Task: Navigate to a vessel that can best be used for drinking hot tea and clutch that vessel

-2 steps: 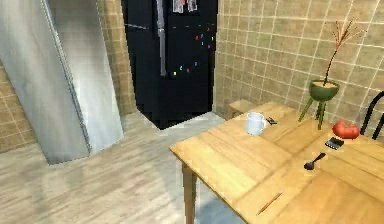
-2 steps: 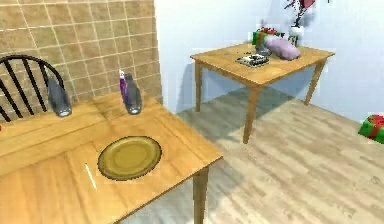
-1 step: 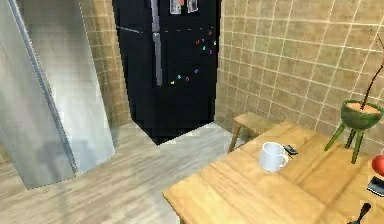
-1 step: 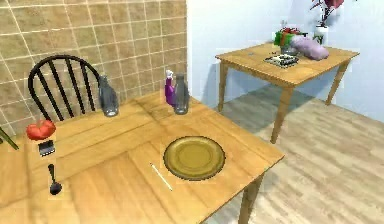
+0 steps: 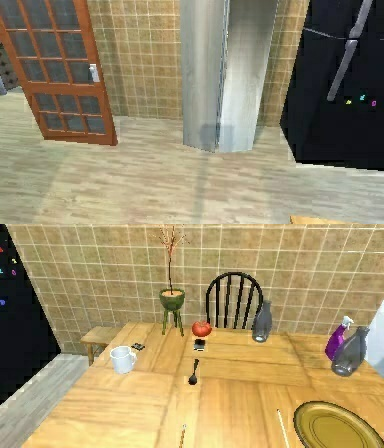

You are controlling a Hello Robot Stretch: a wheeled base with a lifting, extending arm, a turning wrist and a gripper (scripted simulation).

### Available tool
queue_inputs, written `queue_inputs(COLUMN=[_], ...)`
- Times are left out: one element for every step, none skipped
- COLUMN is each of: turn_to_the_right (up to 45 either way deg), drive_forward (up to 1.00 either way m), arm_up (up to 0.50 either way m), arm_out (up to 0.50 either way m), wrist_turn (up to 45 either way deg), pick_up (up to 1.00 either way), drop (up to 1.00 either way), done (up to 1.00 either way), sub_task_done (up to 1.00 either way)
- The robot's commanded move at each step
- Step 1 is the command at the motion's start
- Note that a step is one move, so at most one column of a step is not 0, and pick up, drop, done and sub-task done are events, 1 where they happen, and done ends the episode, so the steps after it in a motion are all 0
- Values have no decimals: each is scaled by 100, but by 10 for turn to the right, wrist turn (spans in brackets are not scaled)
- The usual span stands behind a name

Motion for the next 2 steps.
queue_inputs(turn_to_the_right=[-180,0], drive_forward=[0,0], arm_up=[0,50], arm_out=[0,0], wrist_turn=[0,0], pick_up=[0,0], drop=[0,0], done=[0,0], sub_task_done=[0,0])
